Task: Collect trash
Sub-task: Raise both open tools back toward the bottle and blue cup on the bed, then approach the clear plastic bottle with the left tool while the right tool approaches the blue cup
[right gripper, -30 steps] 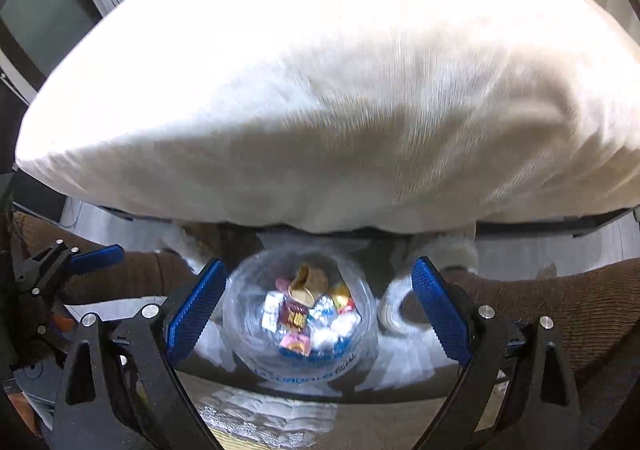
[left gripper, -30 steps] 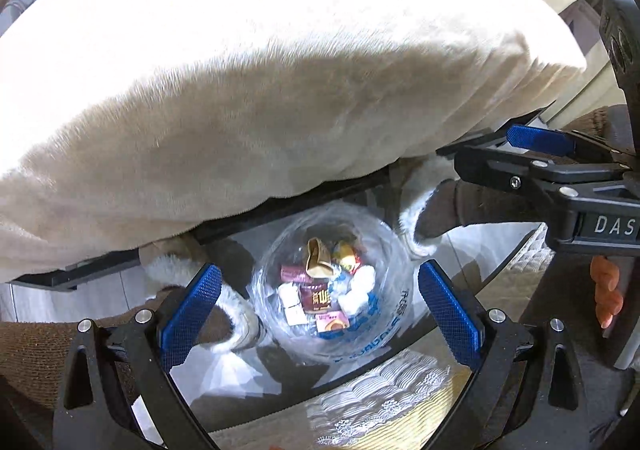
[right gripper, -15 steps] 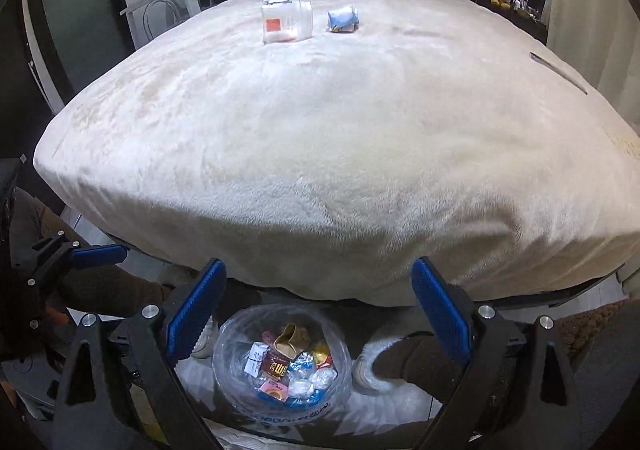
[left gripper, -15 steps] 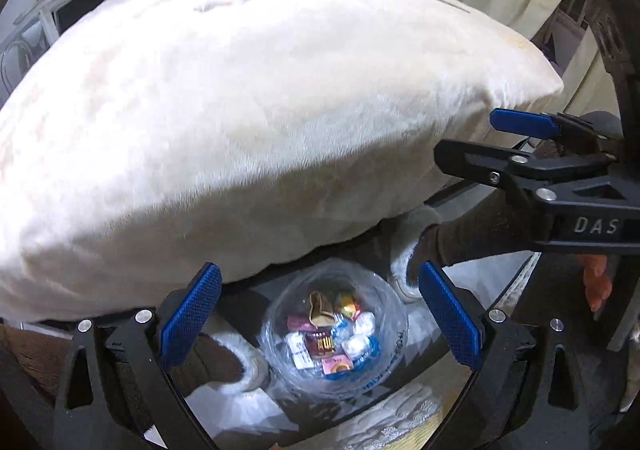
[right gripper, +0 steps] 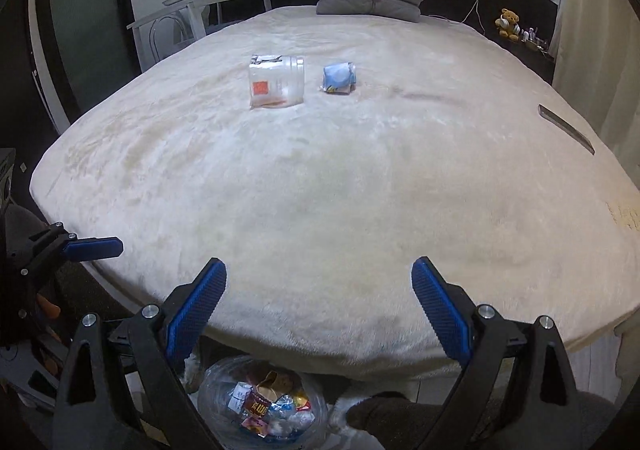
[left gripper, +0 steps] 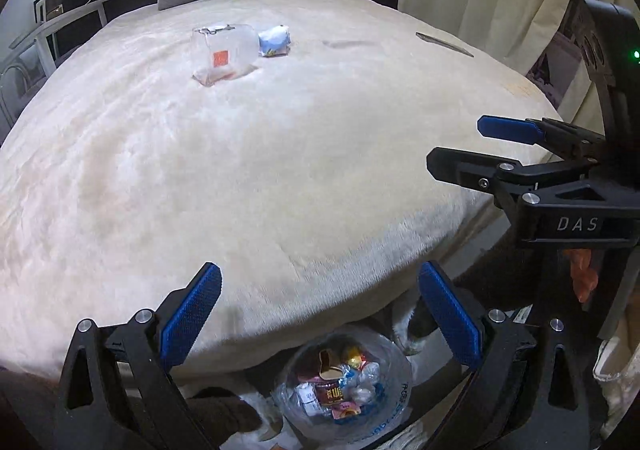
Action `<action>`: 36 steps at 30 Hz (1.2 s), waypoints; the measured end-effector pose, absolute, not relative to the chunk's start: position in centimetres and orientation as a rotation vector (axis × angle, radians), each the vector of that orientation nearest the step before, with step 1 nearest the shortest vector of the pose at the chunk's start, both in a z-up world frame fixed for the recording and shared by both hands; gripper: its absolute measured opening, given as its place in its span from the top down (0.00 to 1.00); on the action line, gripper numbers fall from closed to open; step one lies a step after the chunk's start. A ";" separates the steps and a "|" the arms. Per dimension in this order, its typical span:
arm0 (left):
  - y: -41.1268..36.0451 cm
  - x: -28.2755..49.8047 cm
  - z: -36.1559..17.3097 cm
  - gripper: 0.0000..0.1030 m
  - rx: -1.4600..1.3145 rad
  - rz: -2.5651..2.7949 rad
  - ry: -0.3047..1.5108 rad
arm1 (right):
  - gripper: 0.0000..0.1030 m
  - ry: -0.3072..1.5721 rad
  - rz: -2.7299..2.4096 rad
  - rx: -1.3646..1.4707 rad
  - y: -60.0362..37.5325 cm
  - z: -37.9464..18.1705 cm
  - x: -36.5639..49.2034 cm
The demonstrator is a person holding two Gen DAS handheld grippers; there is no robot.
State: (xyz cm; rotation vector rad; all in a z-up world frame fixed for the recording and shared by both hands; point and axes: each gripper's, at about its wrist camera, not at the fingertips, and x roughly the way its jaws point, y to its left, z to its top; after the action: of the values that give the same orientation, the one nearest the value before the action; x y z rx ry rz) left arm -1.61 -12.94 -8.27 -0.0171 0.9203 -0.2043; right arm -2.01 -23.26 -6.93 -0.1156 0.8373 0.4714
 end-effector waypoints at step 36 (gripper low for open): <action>-4.9 24.3 -9.1 0.17 -0.073 -0.113 0.948 | 0.10 0.934 0.397 -0.106 -20.7 -5.9 20.4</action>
State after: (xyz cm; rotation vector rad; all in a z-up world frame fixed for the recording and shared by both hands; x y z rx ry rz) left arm 24.28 -4.93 -9.12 -0.0730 0.9482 -0.1126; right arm 20.45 -20.73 -5.92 -0.1065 0.9340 0.3970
